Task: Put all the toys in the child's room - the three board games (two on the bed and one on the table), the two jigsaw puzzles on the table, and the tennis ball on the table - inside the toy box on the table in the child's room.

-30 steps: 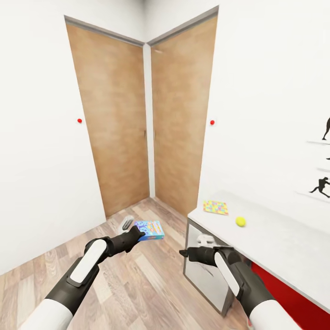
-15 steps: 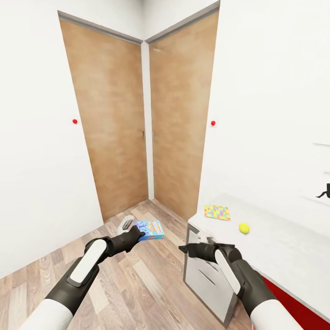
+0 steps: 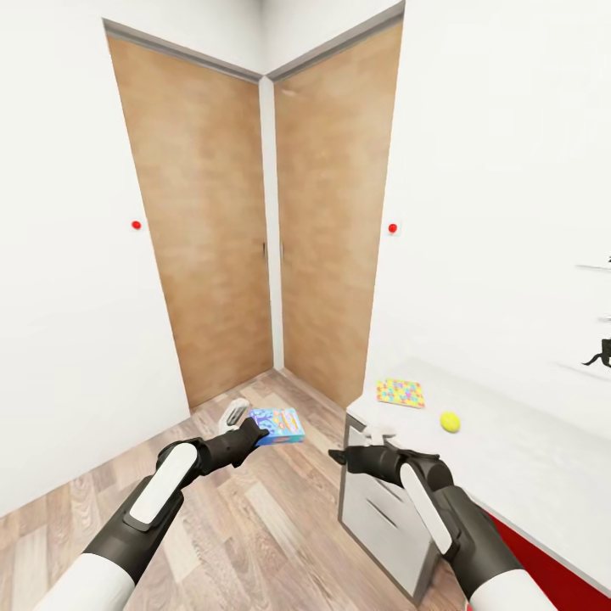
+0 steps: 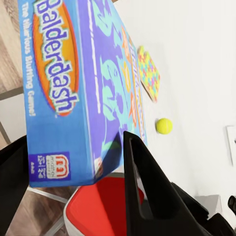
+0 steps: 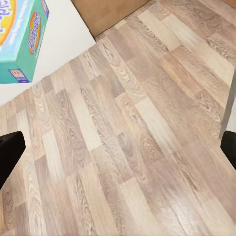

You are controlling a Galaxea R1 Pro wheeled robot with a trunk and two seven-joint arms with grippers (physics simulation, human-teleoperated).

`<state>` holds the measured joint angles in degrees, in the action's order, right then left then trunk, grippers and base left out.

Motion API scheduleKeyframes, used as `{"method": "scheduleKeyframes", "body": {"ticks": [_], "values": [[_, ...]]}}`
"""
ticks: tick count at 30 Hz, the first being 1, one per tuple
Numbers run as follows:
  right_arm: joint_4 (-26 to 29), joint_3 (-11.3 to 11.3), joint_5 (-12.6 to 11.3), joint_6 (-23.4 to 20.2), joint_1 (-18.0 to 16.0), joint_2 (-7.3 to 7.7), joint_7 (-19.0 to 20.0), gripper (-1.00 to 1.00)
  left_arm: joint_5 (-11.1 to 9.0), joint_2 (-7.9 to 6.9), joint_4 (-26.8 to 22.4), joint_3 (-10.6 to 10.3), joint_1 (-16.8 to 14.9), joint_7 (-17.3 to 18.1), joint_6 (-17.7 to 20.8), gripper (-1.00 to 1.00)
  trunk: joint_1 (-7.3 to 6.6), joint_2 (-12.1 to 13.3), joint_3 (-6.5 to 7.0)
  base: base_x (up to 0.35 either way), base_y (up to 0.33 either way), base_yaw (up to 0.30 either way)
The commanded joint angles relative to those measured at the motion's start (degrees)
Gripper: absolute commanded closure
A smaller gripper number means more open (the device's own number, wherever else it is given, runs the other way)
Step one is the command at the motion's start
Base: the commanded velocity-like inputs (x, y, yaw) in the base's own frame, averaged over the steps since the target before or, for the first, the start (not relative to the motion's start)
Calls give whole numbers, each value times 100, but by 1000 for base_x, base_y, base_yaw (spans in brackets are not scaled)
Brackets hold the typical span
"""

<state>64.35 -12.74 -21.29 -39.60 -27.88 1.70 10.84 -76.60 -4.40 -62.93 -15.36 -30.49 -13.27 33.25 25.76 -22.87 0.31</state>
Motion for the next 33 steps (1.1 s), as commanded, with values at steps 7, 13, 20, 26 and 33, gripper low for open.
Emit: {"method": "scheduleKeyframes", "body": {"ticks": [7, 13, 20, 26, 33], "values": [[78, 2, 13, -60, 7, 13, 27, -100, -65, -1, -9, -11, -1, -53, -2, 100, 2, -5, -3, 0, 0, -199], [261, 7, 17, -84, 53, 102, 31, -100, -64, -1, -9, -11, -1, -53, -2, 100, 2, -5, -3, 0, 0, -266], [540, 26, 19, -91, 156, 174, 24, -100, -61, -3, -9, -11, -1, -53, -2, 100, 2, -5, -3, 0, 0, -283], [720, 32, 20, -98, 212, 240, 26, -100, -61, -2, -7, -11, -1, -53, -2, 100, 2, -5, -3, 0, 0, -288], [1097, 34, 20, -100, 373, 279, 27, -100, -60, -1, -1, -18, -1, -53, -2, 100, 2, -5, -3, 0, 0, -289]]}}
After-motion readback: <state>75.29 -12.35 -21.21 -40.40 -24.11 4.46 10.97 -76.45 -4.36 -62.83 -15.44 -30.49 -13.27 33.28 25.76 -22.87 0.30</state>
